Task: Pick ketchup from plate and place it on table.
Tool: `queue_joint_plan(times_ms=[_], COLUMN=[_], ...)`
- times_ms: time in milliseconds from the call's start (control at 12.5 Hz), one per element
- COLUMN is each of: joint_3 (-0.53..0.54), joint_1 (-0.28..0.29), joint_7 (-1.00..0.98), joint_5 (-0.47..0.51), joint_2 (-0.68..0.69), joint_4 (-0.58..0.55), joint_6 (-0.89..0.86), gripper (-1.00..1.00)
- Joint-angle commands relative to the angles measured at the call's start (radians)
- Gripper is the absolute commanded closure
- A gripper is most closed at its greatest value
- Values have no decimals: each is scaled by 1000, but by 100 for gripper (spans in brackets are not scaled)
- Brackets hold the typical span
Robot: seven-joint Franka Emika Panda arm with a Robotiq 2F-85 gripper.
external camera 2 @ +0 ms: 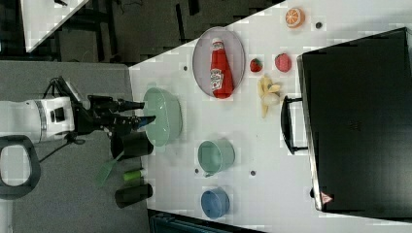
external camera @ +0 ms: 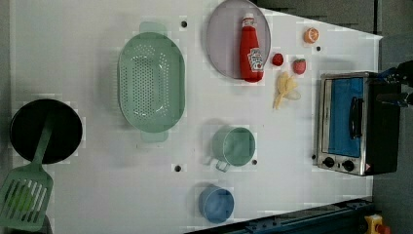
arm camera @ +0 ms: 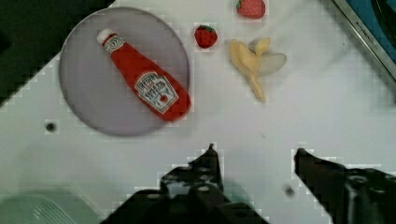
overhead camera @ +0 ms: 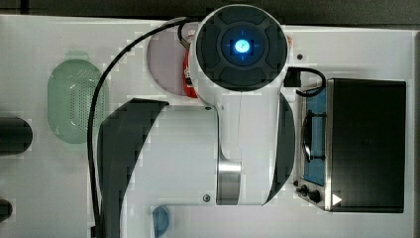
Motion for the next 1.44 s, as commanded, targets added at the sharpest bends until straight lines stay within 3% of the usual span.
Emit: queue_joint_plan(times_ms=[80, 240, 640, 1120, 1440], joint_3=[77, 80, 89, 109, 109], joint_1=[-82, -81, -58, -34, -16], joint_7=[104, 102, -45, -362, -442], joint_5=[16, 16, 16, 15, -14], joint_2=[-166, -154, -30, 215, 370], joint_4=[17, 11, 10, 13, 17], joint_6=[-211, -210, -162, 22, 181], gripper=[-59, -99, -100, -100, -100])
